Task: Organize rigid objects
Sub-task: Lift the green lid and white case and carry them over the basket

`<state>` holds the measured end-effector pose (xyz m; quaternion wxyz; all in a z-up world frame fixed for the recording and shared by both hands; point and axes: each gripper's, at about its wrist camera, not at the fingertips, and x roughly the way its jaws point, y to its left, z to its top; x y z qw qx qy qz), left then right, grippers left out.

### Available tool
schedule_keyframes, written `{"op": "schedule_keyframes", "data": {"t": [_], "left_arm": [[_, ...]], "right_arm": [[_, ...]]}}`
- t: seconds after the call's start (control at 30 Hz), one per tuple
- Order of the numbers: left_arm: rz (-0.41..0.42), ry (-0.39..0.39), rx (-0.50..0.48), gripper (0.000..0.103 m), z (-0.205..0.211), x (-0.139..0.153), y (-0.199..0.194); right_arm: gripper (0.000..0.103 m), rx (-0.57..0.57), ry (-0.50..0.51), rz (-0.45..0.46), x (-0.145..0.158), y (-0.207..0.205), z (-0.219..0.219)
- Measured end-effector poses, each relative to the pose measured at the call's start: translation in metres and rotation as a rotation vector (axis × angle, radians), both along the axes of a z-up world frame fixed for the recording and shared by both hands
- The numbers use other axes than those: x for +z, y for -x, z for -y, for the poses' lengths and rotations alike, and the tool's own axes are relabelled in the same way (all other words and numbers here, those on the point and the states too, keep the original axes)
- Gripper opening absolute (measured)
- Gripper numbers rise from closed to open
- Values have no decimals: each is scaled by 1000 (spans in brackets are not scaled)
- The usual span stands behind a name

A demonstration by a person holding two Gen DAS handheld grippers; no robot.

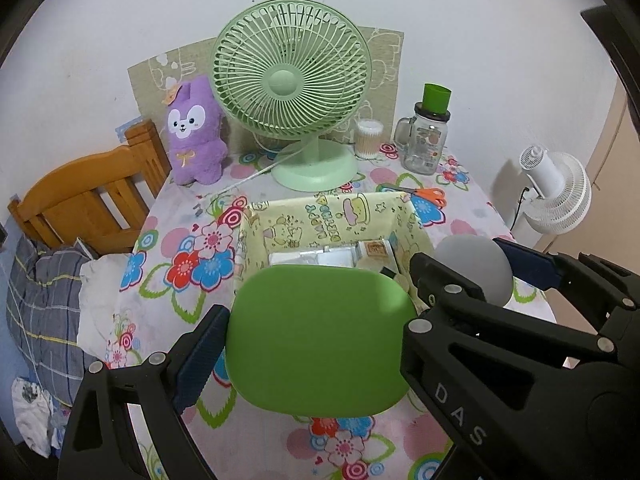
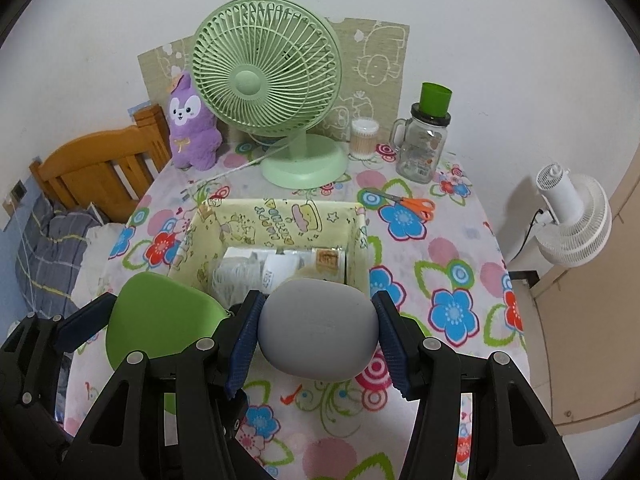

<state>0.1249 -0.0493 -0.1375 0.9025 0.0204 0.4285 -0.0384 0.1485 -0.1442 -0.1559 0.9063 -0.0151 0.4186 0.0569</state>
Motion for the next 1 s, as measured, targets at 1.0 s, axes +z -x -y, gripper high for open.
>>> {"op": "schedule_keyframes", "data": {"t": [1.0], "left_arm": [[-54,-37,49,95,-16,-39,-88]], "right_arm": [[58,54,-56,-40,-42,-97,-21]]}}
